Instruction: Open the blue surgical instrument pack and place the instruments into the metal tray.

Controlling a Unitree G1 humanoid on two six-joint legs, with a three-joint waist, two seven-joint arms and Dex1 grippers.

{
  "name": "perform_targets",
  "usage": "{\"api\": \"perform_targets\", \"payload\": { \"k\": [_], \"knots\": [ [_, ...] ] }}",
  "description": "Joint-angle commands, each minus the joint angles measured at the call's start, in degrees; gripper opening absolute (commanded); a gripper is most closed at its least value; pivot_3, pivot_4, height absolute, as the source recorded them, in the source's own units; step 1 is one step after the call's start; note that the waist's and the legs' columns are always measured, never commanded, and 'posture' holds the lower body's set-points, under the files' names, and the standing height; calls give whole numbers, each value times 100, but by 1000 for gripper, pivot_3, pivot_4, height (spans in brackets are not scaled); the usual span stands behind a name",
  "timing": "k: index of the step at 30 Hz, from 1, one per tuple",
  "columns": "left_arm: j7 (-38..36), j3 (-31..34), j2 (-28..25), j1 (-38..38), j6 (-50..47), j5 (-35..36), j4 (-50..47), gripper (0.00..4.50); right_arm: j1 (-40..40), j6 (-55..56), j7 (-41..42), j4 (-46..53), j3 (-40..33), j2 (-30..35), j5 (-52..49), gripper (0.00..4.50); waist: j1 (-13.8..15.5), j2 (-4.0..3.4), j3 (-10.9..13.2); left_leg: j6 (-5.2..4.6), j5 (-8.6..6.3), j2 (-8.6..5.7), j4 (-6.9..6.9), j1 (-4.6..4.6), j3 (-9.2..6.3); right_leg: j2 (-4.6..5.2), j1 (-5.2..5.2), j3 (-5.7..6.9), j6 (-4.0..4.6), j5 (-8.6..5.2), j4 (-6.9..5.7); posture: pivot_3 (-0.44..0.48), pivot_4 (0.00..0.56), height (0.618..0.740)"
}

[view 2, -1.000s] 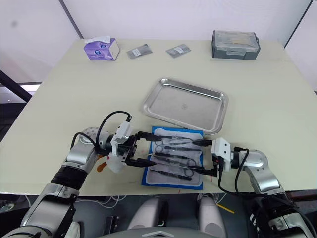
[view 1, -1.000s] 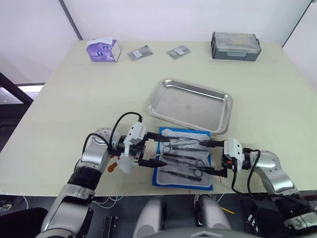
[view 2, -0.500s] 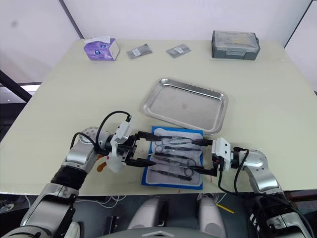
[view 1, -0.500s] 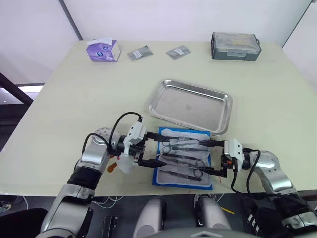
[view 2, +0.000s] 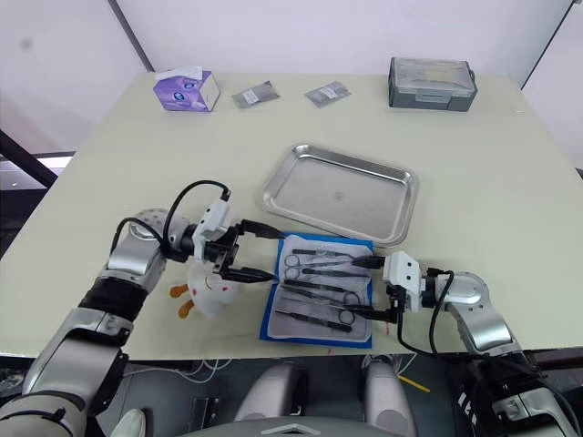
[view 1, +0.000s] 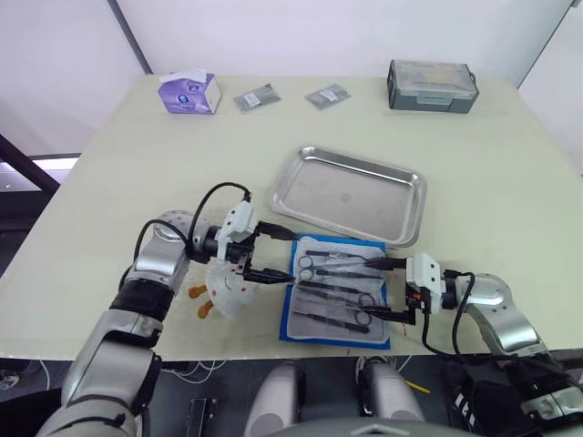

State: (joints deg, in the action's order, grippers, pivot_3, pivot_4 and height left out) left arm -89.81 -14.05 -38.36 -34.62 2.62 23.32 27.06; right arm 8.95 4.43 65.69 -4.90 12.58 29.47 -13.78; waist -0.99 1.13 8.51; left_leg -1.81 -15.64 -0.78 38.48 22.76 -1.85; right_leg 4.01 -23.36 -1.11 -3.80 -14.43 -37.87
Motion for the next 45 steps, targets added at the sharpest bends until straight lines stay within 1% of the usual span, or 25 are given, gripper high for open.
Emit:
{"api": "perform_targets", "payload": {
  "k": [1,8,9,10,11,12,13,15,17,20,25,36,40,45],
  "knots": [
    [-269,-46,131,-216,224,18,208,4500,-209,-238,-188,-305,268,-54,337,4423,-1,2,-1,0,0,0,0,-1,0,0,0,0,0,0,0,0,150,734],
    [-269,-194,347,-490,288,-13,510,4500,-240,-197,-195,-328,261,-69,333,4423,-5,14,-9,0,0,1,0,-1,-1,-2,1,2,1,-1,0,0,150,734],
    [-269,-217,368,-519,290,-2,540,4073,-236,-194,-194,-335,260,-68,332,4500,-6,16,-10,0,0,1,0,-1,-1,-2,1,2,1,-1,0,0,150,734],
    [-269,-242,398,-540,298,-1,560,3757,-234,-189,-193,-338,256,-67,329,4500,-6,16,-10,0,0,1,0,-1,-1,-2,1,2,1,-1,0,0,150,734],
    [-269,-252,427,-553,326,-15,583,3334,-233,-186,-193,-339,254,-65,327,4500,-6,17,-10,0,0,1,0,-1,-1,-2,1,2,1,-1,0,0,150,734],
    [-269,-249,469,-571,388,-58,625,2800,-230,-180,-191,-345,250,-64,325,4500,-6,17,-11,0,0,1,0,-1,-1,-2,2,2,1,-1,0,0,150,734],
    [-269,-245,497,-585,434,-89,659,2098,-228,-176,-191,-349,249,-62,325,4500,-6,17,-11,0,0,1,0,-1,-1,-2,2,2,1,-1,0,0,150,734],
    [-269,-232,550,-605,490,-140,709,1676,-230,-164,-193,-351,246,-59,329,4500,-3,19,-12,0,0,1,0,-1,-2,-2,2,2,2,-1,0,0,150,734],
    [-269,-252,578,-612,524,-166,725,823,-243,-160,-197,-335,241,-56,322,4500,-4,19,-12,0,0,1,0,-1,-2,-2,3,2,2,-1,1,0,150,734],
    [-269,-357,628,-643,565,-237,780,823,-270,-139,-204,-317,225,-60,304,4500,-2,20,-13,0,0,1,0,-2,-2,-2,3,3,2,-1,0,0,150,734],
    [-269,-350,782,-748,792,-450,1062,823,-284,-128,-211,-303,218,-64,291,4500,0,20,-13,0,0,1,0,-2,-3,-2,4,4,2,-1,0,0,150,734],
    [-49,-180,1103,-1083,1456,-1072,2083,823,-281,-93,-224,-319,208,-79,283,4500,0,21,-13,0,0,0,0,-2,-3,-2,5,5,2,-1,1,0,150,734],
    [-156,-149,1179,-1117,1547,-1199,2262,823,-287,-99,-219,-306,209,-70,280,4500,-2,21,-13,0,0,0,0,-2,-4,-2,5,6,2,-1,1,0,150,734],
    [10,-96,1256,-1175,1694,-1428,2457,823,-303,-111,-211,-283,207,-59,269,4500,1,22,-14,0,0,-1,1,-2,-5,-2,6,7,2,-1,1,0,150,734]
  ]
}}
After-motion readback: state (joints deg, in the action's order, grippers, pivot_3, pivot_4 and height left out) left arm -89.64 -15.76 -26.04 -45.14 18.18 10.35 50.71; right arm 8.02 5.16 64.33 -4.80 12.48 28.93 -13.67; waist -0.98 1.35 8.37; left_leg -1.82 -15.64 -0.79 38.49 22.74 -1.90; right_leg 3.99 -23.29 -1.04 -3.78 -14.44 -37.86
